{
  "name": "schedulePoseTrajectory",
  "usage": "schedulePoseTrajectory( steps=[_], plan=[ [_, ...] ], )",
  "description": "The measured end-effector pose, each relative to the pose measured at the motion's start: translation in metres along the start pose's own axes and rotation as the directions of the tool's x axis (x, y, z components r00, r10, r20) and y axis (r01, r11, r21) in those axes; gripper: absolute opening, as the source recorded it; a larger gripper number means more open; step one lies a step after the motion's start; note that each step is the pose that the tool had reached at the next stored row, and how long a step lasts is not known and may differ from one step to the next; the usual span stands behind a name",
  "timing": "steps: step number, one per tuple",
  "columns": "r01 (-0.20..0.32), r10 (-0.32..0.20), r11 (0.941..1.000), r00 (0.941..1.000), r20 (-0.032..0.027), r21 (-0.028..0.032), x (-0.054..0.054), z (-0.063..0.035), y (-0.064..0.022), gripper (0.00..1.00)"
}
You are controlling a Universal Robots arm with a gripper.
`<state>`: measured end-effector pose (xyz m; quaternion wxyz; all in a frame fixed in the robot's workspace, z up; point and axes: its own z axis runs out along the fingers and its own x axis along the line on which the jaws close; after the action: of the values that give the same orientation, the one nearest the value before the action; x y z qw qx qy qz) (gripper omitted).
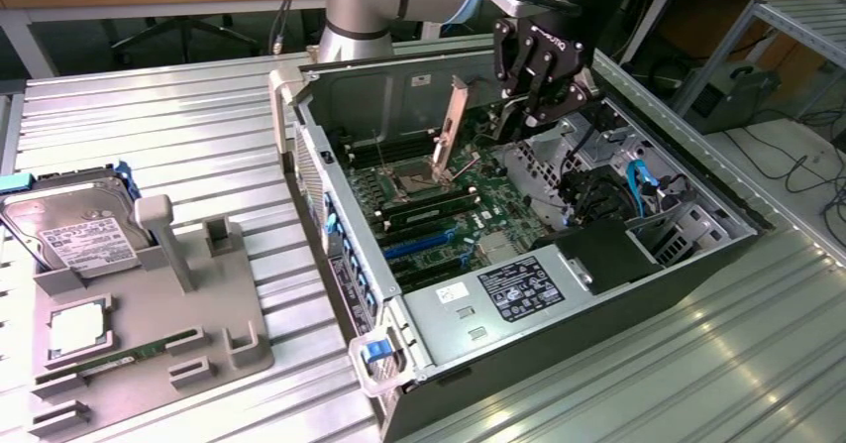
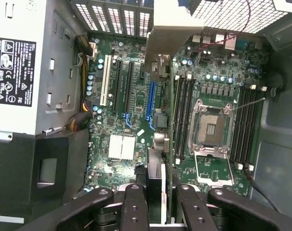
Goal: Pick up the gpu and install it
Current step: 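Insert the gpu into the slot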
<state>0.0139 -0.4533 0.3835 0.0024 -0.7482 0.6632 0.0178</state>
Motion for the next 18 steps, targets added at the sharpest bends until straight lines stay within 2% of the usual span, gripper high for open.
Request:
schedulePoseTrajectory(
  steps=[12, 18],
  plan=[
    [-0.013, 0.013, 0.9999, 0.9999, 0.0004, 0.0004, 0.0002, 0.0052, 0.0, 0.28],
    [-0.059, 0.059, 0.9983, 0.9983, 0.0014, 0.0018, 0.0003, 0.0089, -0.0002, 0.28]
  ],
)
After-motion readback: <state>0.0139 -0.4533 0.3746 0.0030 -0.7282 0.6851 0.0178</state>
